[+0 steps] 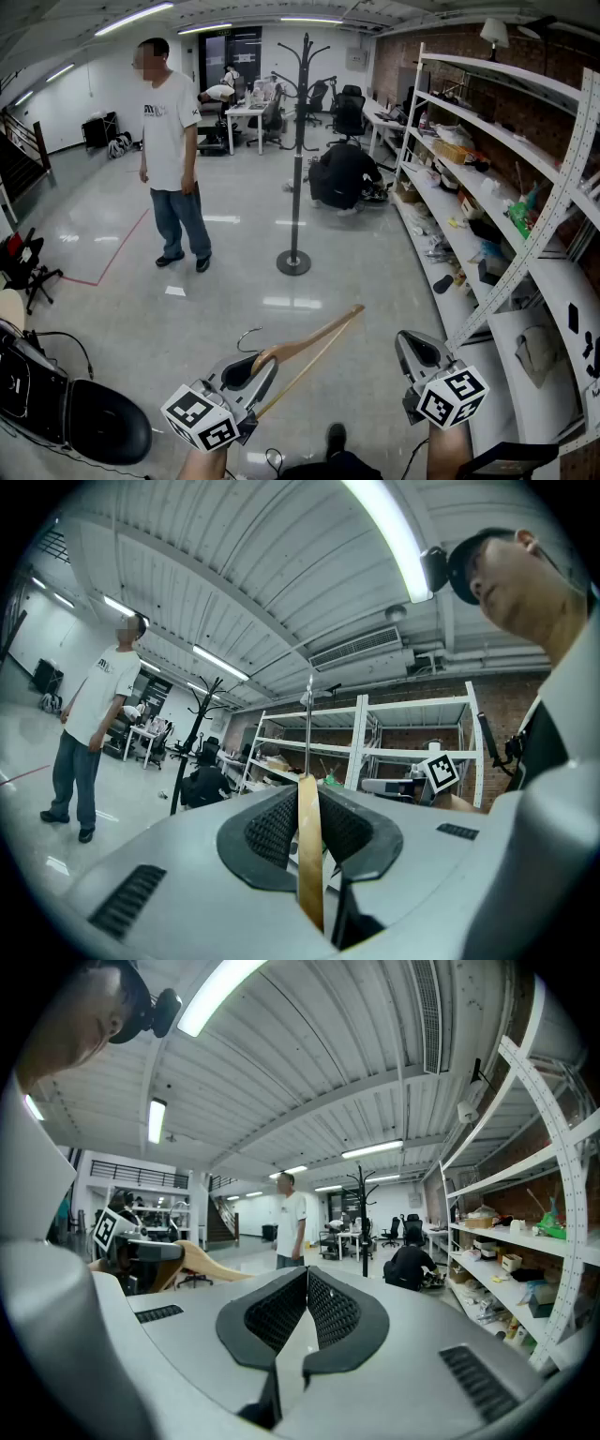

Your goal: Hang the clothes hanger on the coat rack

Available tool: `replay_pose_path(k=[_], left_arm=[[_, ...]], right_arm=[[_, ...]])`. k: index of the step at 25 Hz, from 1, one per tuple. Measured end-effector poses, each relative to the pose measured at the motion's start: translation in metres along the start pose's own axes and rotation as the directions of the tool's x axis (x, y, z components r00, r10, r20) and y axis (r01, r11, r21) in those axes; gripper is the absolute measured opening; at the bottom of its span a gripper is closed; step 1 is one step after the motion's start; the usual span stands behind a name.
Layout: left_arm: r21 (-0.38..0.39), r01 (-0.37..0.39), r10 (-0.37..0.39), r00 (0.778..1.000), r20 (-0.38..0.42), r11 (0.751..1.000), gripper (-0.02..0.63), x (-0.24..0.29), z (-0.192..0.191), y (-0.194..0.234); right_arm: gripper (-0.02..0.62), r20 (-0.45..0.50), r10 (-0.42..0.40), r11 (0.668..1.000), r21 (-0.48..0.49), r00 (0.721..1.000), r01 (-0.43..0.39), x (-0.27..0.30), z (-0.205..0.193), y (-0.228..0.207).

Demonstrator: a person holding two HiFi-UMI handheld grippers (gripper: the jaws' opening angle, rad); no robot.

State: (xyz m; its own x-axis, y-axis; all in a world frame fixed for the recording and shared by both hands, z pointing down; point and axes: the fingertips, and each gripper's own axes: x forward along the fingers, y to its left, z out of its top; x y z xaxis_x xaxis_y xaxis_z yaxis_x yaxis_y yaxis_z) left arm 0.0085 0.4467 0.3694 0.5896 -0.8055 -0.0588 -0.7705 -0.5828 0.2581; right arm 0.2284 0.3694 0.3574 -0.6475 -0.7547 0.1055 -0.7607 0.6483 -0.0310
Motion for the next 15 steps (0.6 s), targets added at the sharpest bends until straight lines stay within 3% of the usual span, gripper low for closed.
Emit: replay_pose_path(k=[5,15], left_arm=[[0.011,-0.010,0.010,1.000,-0.014,1.000,0.053,0.041,0.001,0.030],[0.032,-0.046,0.046,0.999,-0.006,0.998,0.053,0.163,0.024,0.086]], right_arm=[[0.006,0.011,0.018,1.000,0.002,1.000,-0.018,0.040,0.000,-0.029],[0.006,0.053,0.057,0.998,0.012,0.997,-0.058,0.128,0.024,-0.138]])
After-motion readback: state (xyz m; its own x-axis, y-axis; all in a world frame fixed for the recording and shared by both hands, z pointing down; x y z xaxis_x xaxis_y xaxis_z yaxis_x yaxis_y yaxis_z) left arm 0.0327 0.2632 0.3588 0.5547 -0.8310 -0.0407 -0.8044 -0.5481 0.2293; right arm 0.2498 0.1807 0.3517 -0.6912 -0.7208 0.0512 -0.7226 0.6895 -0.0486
